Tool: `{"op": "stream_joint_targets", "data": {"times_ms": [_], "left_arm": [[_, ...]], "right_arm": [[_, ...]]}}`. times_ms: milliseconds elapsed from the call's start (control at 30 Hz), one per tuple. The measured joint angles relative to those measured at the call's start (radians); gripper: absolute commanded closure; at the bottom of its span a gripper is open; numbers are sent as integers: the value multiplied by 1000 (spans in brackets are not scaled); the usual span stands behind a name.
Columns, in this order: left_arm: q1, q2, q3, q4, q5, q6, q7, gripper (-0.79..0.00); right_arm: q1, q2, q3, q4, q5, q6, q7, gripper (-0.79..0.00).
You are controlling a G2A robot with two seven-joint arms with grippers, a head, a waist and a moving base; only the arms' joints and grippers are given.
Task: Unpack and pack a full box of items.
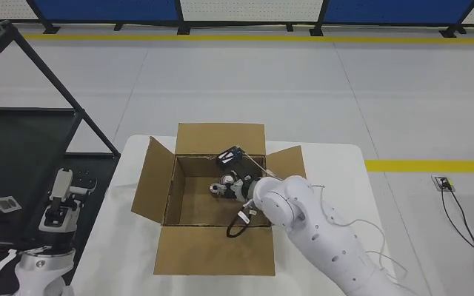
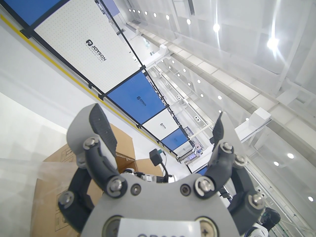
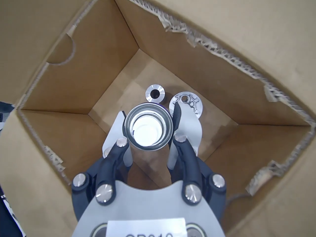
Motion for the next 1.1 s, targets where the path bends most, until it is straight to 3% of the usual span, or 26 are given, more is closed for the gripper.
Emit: {"op": "stream_joint_targets", "data": {"times_ms": [300, 533, 767, 1100], "left_arm": [[-28, 1, 26, 9, 13, 15, -13, -785], [-44, 2, 44, 24, 16, 19, -19, -785], [-61, 3, 57, 35, 17, 24, -27, -785], [-97, 6, 82, 43, 36, 50, -53, -785]], "right_arm": [[-182, 55, 238, -341, -42, 51, -13, 0], [-284, 75, 418, -463, -113, 181, -114, 0], [-341, 89, 571, -453, -130, 268, -145, 0], [-332, 105, 690, -228, -164, 304, -138, 0]]}}
